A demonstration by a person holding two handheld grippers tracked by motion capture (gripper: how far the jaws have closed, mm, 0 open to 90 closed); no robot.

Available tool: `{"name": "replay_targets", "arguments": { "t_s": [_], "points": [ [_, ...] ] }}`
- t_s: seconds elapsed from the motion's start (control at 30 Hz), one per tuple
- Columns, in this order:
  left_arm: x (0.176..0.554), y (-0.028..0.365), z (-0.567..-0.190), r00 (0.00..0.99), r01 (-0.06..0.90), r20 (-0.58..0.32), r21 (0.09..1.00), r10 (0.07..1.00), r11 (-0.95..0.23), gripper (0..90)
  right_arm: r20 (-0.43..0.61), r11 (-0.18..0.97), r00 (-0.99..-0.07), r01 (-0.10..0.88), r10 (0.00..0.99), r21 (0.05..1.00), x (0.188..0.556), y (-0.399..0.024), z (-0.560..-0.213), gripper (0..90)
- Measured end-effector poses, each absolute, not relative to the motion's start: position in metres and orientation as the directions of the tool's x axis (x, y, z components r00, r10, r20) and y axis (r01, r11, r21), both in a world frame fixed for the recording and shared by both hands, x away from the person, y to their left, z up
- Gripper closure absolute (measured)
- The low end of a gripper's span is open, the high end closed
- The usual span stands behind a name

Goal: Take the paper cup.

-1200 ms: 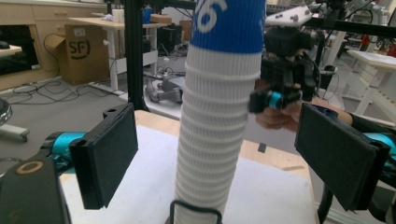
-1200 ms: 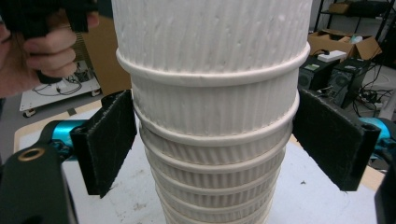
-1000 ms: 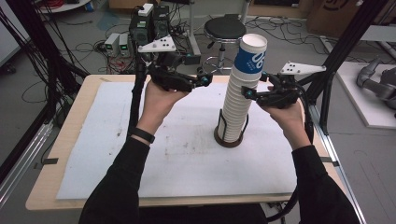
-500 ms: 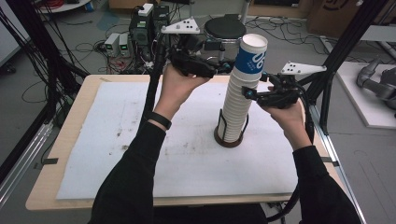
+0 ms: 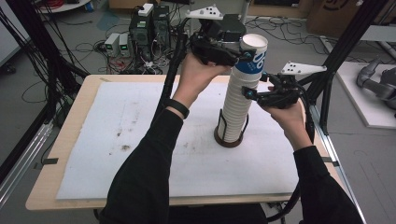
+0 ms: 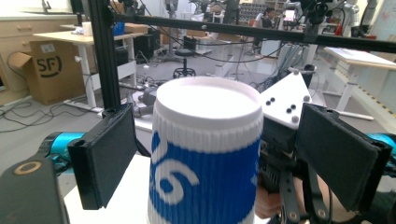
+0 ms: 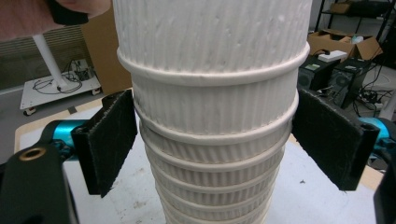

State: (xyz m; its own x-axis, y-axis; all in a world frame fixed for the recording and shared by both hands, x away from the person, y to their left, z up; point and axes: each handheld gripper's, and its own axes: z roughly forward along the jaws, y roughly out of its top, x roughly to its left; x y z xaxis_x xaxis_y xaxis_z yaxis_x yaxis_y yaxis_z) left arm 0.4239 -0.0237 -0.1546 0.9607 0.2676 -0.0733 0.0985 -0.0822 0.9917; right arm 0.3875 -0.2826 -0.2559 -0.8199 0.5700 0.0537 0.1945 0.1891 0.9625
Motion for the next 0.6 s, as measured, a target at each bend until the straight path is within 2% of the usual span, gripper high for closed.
{"name": "replay_targets", "arguments": {
  "t_s": [0.33, 0.4, 0.5, 0.6],
  "points": [
    [0.436, -0.038, -0.155, 0.961, 0.146, -0.124, 0.987, 0.248, -0.072, 13.5, 0.052, 0.191, -0.82, 0.194, 0.57, 0.962, 0.387, -0.283, -0.256, 14.9],
    [0.437, -0.038, -0.156, 0.964, 0.152, -0.133, 0.986, 0.232, -0.065, 16.8, 0.052, 0.191, -0.821, 0.193, 0.569, 0.962, 0.387, -0.283, -0.256, 14.9],
    [0.438, -0.038, -0.157, 0.967, 0.14, -0.123, 0.988, 0.221, -0.063, 28.9, 0.05, 0.193, -0.821, 0.192, 0.569, 0.962, 0.387, -0.283, -0.256, 15.0],
    [0.439, -0.038, -0.157, 0.968, 0.145, -0.128, 0.987, 0.217, -0.062, 28.9, 0.052, 0.193, -0.821, 0.195, 0.568, 0.962, 0.387, -0.284, -0.256, 15.1]
  ]
}}
